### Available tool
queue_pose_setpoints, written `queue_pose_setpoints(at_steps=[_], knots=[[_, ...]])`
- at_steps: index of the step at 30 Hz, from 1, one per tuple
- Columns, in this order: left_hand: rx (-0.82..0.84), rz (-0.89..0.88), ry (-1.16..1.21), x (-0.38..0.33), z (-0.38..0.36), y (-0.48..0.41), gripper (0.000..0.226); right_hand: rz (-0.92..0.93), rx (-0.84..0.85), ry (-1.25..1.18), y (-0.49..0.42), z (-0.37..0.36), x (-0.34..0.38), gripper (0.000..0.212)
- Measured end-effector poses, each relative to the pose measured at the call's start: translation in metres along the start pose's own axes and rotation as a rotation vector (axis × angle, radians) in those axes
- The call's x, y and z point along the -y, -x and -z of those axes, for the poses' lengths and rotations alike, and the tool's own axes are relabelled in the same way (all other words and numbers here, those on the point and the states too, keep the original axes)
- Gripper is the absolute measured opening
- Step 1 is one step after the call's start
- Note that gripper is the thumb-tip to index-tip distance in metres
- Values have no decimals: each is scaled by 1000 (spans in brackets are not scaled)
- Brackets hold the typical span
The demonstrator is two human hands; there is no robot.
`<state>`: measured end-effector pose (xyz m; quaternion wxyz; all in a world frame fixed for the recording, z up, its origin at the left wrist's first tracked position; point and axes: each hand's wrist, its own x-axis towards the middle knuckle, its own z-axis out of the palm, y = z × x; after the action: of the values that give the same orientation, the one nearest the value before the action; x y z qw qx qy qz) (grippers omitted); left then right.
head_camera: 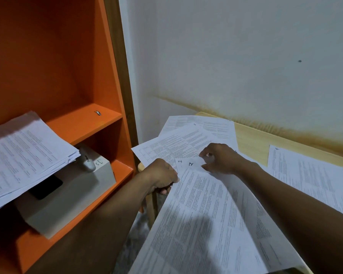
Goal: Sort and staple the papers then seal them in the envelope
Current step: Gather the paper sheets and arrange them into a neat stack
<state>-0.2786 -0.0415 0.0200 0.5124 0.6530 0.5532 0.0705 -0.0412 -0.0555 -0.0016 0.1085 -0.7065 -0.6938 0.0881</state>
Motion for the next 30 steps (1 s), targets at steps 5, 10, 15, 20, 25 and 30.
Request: queue_pose_setpoints(at_steps=[5, 10, 15, 20, 25, 30], knots=[[-2, 0, -30, -2, -2, -3, 4, -26, 25, 13, 1, 3, 2, 41], [-3, 4, -37, -3, -2, -4, 4, -46, -7, -8, 6, 1, 4, 27], [-8, -12, -56, 0, -3, -5, 6, -30, -30, 50, 14, -3, 5, 30], [-5, -30, -85, 2, -3, -7, 6, -79, -9, 106, 21, -7, -3, 48], [18, -36, -109, 1, -2, -8, 7, -70, -33, 132, 19, -6, 1, 40], [9, -41, -122, 1, -2, -9, 6, -82, -100, 160, 20, -2, 3, 55]])
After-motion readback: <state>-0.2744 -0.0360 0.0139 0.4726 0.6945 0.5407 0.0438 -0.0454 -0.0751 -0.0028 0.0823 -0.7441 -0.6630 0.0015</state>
